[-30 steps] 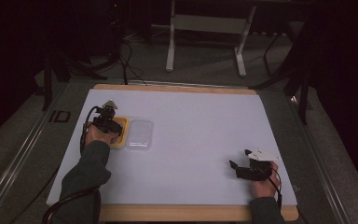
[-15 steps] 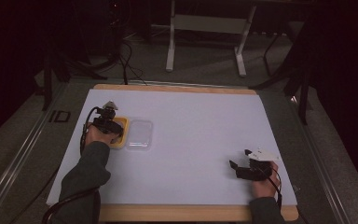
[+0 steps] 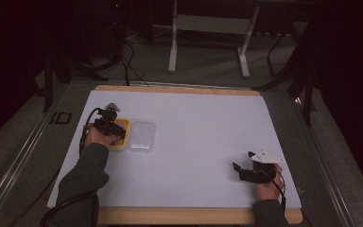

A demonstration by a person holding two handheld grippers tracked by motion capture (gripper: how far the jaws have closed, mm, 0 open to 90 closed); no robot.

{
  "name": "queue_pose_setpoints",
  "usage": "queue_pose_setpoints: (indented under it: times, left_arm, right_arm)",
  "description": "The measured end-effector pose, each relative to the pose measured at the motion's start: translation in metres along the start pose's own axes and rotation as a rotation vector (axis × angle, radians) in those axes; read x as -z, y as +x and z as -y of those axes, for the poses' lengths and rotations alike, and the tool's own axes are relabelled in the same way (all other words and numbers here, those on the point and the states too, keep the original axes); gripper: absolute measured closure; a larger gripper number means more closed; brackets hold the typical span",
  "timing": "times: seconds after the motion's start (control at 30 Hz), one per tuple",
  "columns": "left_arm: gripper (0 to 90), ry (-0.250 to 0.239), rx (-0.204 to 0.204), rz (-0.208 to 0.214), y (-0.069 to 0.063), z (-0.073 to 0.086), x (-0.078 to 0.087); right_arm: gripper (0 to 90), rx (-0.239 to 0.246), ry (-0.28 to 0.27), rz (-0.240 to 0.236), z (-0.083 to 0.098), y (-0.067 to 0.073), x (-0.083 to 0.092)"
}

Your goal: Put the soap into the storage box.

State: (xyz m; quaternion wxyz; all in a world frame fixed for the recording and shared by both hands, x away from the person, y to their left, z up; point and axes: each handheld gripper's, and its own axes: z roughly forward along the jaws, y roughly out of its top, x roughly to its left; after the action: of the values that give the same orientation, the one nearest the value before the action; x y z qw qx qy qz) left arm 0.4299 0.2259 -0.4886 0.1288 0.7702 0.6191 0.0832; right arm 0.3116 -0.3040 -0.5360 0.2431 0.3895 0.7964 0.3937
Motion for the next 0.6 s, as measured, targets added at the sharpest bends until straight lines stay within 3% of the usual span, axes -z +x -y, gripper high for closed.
queue_pose_setpoints:
  times: [0.3,0.43,0.6]
  left_arm:
    - [34.3,-0.026,-0.011,-0.002,0.002,0.001,0.011]
    - [34.3,-0.066,-0.017,-0.004,0.0,0.001,0.019]
    - [33.6,-0.085,-0.046,0.009,-0.003,0.001,0.029]
  right_arm:
    - [19.3,0.002,0.0,0.0,0.0,0.0,0.0]
    - [19.3,0.002,0.001,0.0,0.0,0.0,0.0]
    - [19.3,0.003,0.002,0.001,0.0,0.0,0.0]
